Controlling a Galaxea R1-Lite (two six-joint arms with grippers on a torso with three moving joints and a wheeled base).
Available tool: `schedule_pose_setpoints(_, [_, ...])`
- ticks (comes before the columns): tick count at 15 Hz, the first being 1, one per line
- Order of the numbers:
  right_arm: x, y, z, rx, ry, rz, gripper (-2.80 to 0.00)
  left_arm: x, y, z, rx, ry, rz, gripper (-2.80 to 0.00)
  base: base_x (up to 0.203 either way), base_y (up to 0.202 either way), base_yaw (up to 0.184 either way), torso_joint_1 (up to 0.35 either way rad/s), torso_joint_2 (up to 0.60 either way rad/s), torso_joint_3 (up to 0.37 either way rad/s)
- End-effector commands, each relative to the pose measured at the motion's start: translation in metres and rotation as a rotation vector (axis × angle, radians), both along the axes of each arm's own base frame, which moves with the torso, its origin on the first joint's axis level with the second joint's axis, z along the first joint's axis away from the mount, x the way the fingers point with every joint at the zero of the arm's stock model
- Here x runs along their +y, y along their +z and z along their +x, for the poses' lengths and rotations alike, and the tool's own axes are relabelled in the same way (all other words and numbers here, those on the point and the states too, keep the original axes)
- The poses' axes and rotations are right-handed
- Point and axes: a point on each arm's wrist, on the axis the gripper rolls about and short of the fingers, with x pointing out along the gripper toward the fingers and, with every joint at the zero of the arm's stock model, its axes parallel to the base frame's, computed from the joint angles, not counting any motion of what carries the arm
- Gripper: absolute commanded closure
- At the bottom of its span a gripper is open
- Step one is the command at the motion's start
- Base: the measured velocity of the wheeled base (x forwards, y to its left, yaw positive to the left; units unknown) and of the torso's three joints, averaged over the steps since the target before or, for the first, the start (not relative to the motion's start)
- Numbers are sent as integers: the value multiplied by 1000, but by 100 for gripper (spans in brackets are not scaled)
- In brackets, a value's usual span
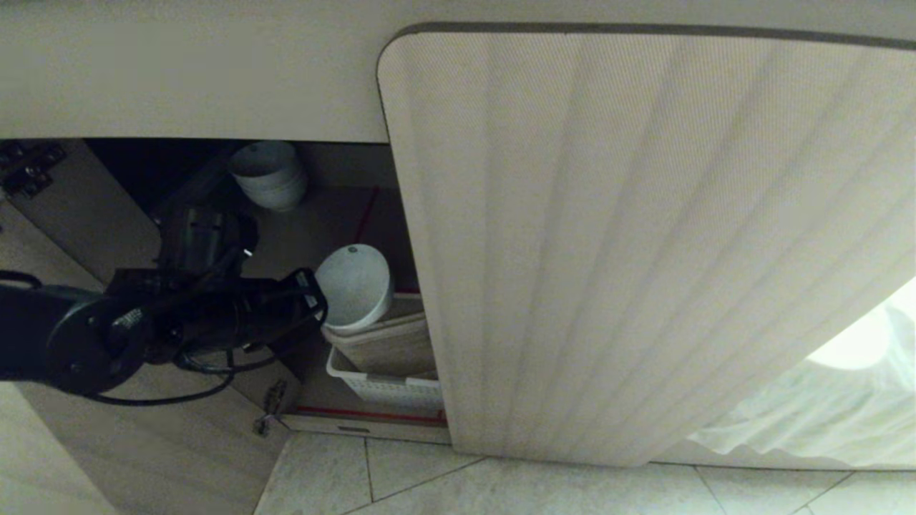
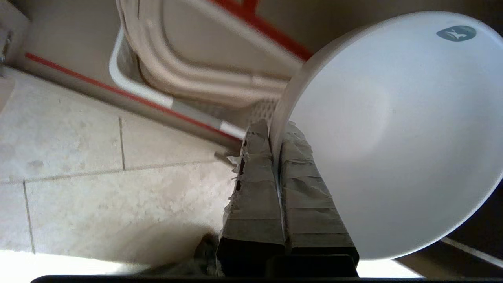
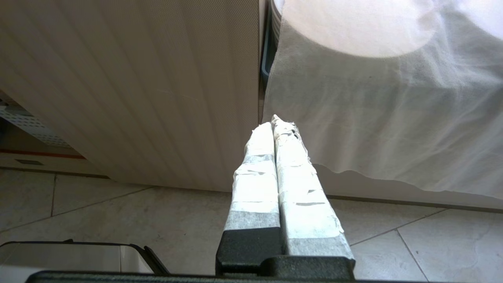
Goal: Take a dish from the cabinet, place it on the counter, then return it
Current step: Take the bowl from the cabinet, then place it on the table
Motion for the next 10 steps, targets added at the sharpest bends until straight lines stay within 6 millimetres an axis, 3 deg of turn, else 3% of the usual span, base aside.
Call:
schedule_pose_setpoints(1, [0, 0, 0, 0, 1, 0, 0, -1, 2, -17, -1, -18, -3, 0, 0, 0, 0, 0, 0, 0])
schedule_pose_setpoints(10, [0, 0, 0, 0, 1, 0, 0, 10, -19, -80, 45, -100, 90, 0, 0, 0, 0, 0, 0, 0])
